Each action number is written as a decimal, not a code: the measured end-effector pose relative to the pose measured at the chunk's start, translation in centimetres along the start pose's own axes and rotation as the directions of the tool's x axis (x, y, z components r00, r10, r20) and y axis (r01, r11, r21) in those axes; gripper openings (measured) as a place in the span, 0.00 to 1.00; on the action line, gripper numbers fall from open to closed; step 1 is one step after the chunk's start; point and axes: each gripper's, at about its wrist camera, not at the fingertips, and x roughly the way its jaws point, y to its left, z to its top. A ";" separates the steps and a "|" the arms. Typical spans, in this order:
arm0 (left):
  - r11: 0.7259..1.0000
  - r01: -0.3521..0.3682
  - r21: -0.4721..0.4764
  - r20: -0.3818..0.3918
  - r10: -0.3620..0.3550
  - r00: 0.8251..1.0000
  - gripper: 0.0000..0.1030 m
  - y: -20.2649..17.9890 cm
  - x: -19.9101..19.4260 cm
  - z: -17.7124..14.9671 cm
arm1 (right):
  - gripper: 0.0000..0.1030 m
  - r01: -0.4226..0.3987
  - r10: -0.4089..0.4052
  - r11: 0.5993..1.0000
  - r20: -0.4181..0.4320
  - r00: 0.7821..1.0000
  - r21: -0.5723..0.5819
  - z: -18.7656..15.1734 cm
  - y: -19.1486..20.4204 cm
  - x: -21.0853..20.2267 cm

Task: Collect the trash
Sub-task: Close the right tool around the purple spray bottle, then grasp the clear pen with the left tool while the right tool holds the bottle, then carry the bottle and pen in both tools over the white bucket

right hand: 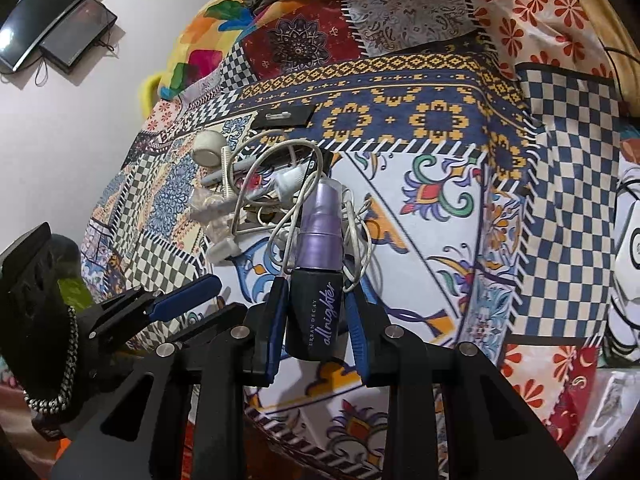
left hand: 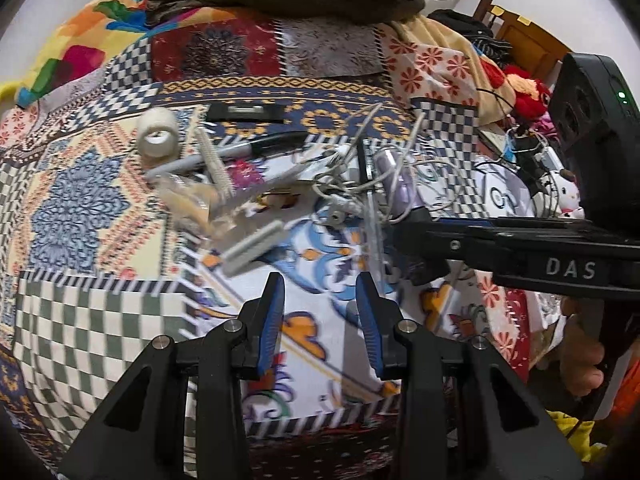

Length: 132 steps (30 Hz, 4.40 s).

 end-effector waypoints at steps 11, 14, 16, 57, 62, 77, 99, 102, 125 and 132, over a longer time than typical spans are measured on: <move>0.999 -0.043 -0.013 -0.004 0.043 0.999 0.35 -0.3 -0.2 -0.8 | 0.27 0.034 -0.036 0.998 -0.030 0.999 -0.053 -0.3 -0.7 -1.0; 0.999 -0.049 -0.017 -0.006 0.049 0.999 0.35 0.0 -0.8 -1.3 | 0.27 0.064 -0.067 0.993 -0.026 0.997 -0.100 -0.5 -0.2 -1.5; 0.999 -0.048 -0.023 -0.006 0.048 0.999 0.36 0.0 -1.0 -1.5 | 0.27 0.074 -0.078 0.988 -0.027 0.997 -0.135 -0.7 0.2 -1.5; 0.994 -0.094 -0.061 -0.043 0.091 0.995 0.15 -4.8 2.9 1.3 | 0.23 0.126 -0.105 0.982 0.148 0.983 -0.142 -2.0 -1.2 -9.7; 0.994 -0.091 -0.055 -0.040 0.089 0.995 0.09 -5.5 3.3 1.1 | 0.23 0.132 -0.110 0.982 0.157 0.981 -0.135 -1.7 -1.4 -9.7; 0.997 -0.014 -0.080 0.007 0.014 1.000 0.07 -3.7 -3.5 0.5 | 0.23 0.137 -0.115 0.984 0.179 0.977 -0.117 -1.1 -0.6 -9.3; 0.993 -0.117 -0.004 -0.079 0.116 0.990 0.09 -2.6 0.8 -2.1 | 0.23 0.183 -0.169 0.974 0.107 0.980 -0.136 0.7 -0.7 -3.2; 0.989 -0.142 0.026 -0.073 0.144 0.987 0.08 -3.0 1.1 -1.8 | 0.23 0.183 -0.168 0.974 0.112 0.979 -0.136 1.1 -0.7 -3.1; 1.000 -0.005 -0.031 -0.150 0.001 0.989 0.07 -4.4 -3.6 -5.6 | 0.23 0.207 -0.184 0.966 0.152 0.971 -0.154 -1.0 1.9 -7.2; 0.995 -0.054 -0.089 -0.081 0.047 0.996 0.07 -3.3 -7.7 -6.6 | 0.23 0.210 -0.181 0.960 0.162 0.970 -0.188 -2.5 4.2 -9.2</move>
